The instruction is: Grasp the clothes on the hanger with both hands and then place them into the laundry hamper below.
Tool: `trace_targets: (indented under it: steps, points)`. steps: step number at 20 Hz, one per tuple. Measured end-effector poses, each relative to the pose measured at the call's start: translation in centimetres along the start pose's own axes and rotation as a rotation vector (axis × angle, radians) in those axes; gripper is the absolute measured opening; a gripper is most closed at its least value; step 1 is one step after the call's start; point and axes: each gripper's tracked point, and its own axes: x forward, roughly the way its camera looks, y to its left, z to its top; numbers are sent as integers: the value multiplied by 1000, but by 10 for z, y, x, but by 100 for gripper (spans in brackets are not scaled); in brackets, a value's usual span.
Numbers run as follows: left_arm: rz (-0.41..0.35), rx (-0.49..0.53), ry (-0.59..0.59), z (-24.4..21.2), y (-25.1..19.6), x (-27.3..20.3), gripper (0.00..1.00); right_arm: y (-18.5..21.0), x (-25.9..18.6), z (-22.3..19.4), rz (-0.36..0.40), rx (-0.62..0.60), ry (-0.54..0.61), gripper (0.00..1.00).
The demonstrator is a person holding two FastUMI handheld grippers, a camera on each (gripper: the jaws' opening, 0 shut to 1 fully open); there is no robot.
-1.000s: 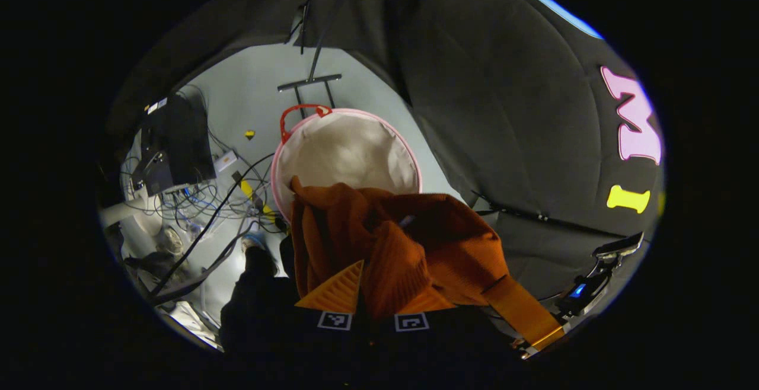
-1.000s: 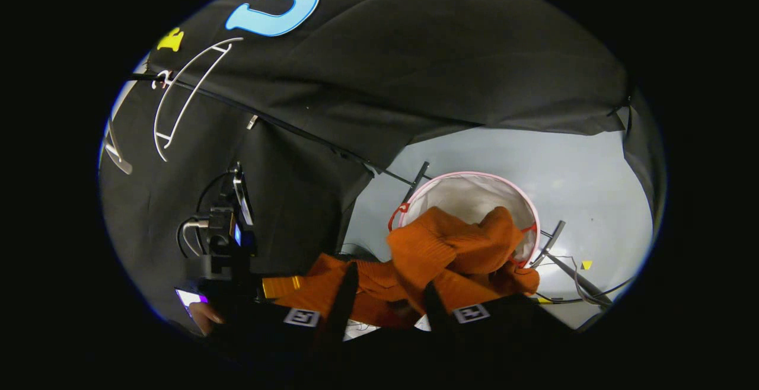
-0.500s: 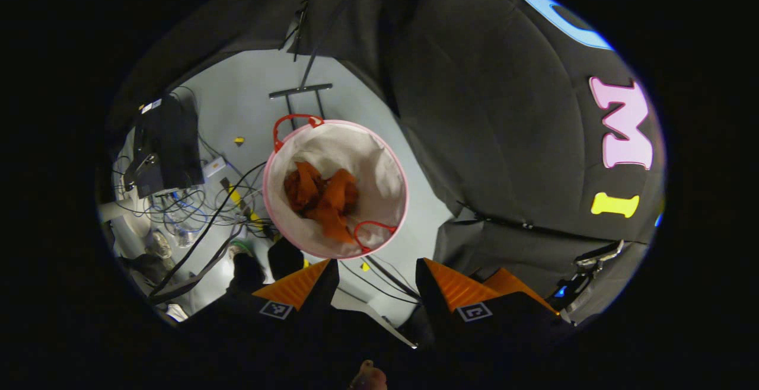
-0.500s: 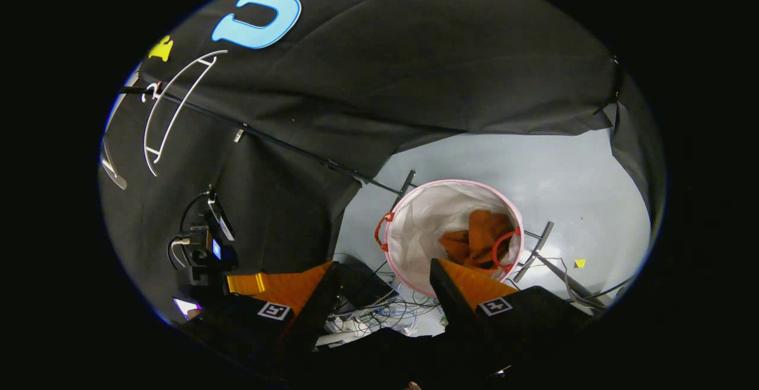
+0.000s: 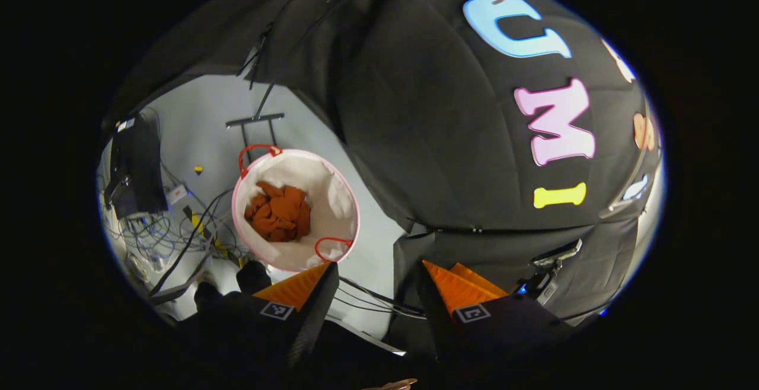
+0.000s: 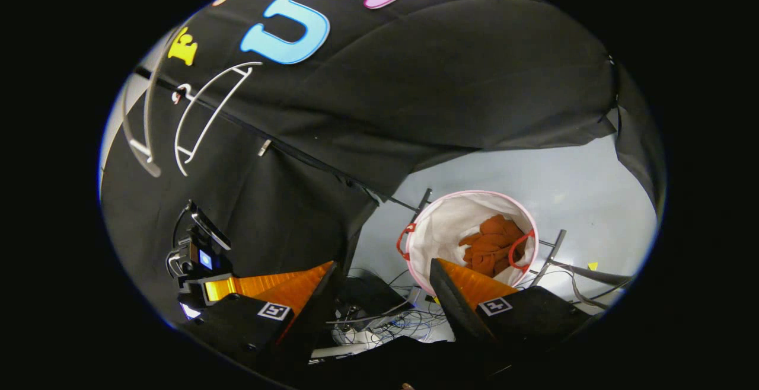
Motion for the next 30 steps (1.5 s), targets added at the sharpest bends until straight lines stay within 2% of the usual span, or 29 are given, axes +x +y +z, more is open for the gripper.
trace_targets:
  steps: [4,9,13,18,23,27,30]
  points:
    - [-20,222,-80,-7,1,-54,83,53,-33,-18,53,-79,-96,99]
    - [-66,465,-200,-14,-10,-113,83,85,-84,-48,34,-165,-236,99]
    - [-125,599,-326,-25,-27,-163,83,101,-126,-64,-5,-247,-370,99]
    - [-163,755,-527,-33,-43,-240,83,161,-210,-69,22,-409,-607,98]
    - [-240,868,-761,-38,-48,-311,83,189,-295,-71,-58,-567,-837,98]
    - [-279,971,-901,-45,-77,-351,82,198,-333,-62,-107,-616,-964,100]
    - [-274,1030,-1000,-46,-90,-369,82,201,-357,-53,-144,-683,-1033,98]
